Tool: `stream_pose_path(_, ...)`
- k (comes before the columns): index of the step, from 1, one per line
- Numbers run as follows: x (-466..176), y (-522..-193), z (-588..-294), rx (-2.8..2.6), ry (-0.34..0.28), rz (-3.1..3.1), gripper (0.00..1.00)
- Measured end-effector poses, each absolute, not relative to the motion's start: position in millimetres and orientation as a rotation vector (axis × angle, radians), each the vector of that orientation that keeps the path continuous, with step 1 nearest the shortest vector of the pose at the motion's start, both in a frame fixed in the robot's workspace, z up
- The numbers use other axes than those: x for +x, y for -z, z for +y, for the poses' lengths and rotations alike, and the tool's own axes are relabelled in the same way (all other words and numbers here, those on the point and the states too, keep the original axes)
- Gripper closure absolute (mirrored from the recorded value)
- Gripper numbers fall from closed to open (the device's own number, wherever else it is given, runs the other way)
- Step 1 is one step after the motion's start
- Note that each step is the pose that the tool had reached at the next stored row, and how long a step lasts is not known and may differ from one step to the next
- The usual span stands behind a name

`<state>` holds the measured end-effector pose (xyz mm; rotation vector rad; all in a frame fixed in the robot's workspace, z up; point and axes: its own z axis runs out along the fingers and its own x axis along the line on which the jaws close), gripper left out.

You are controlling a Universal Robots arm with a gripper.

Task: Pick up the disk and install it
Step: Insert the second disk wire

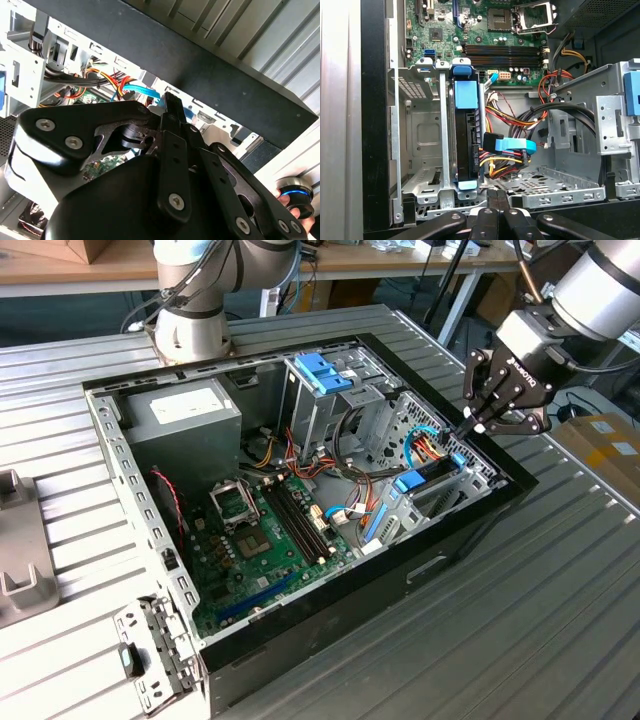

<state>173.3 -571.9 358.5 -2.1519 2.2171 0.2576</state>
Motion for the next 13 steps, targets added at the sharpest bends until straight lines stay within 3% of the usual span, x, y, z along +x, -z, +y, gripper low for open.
stream_pose_path(1,173.3,-358.5,-571.9,-2.152,-0.258,2.217,0.89)
stream_pose_path(4,173.4,-358.5,-571.9,-2.152,-0.258,2.217,0.71)
stream_pose_path(5,173.4,-358.5,-571.9,-2.152,-0.258,2.217,0.71)
stream_pose_path(7,173.5,-358.5,-571.9,-2.152,-0.258,2.217,0.58)
stream_pose_path(13,170.3,-358.6,-571.9,-2.152,-0.258,2.217,0.58)
